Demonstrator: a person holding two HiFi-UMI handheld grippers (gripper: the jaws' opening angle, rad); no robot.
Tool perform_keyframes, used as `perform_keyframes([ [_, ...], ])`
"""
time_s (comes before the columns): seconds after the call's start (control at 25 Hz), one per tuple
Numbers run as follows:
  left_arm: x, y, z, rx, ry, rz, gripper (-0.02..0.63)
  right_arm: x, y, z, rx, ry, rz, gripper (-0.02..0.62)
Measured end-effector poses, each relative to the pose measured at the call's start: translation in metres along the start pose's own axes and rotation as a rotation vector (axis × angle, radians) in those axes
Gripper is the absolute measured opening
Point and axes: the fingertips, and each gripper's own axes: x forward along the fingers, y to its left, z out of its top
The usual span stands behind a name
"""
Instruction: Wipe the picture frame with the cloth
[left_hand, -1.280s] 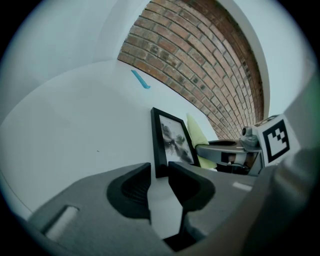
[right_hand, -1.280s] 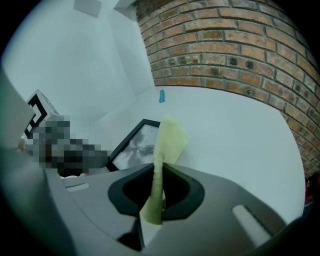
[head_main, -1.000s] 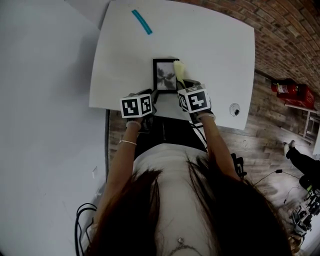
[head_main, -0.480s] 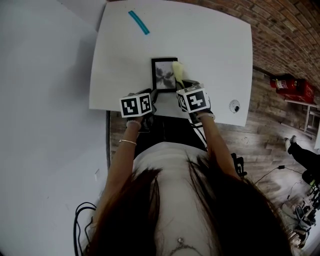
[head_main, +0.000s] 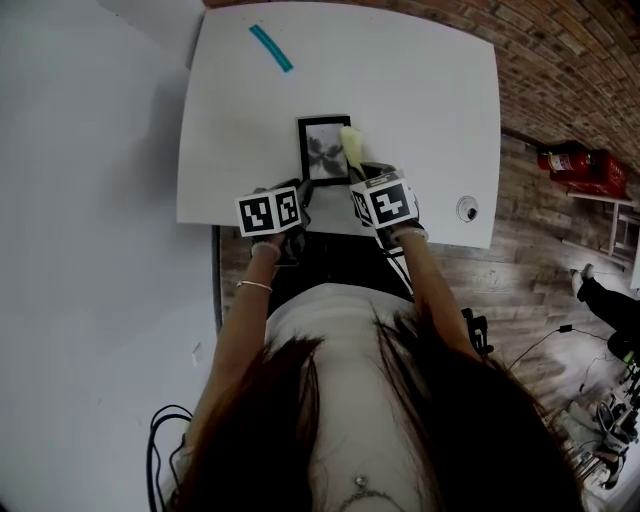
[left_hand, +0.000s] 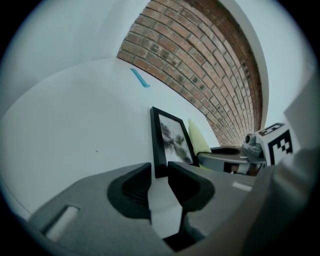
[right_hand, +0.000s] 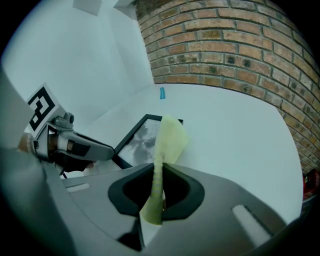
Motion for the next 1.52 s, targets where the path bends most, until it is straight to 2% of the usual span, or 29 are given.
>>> perform_keyframes([
  [1.52,0.002,0.001,-0.001,0.008,-0.005,-0.011,0.107,-0.009,0.012,-0.025,0.034,0.011,-0.037,0.035],
])
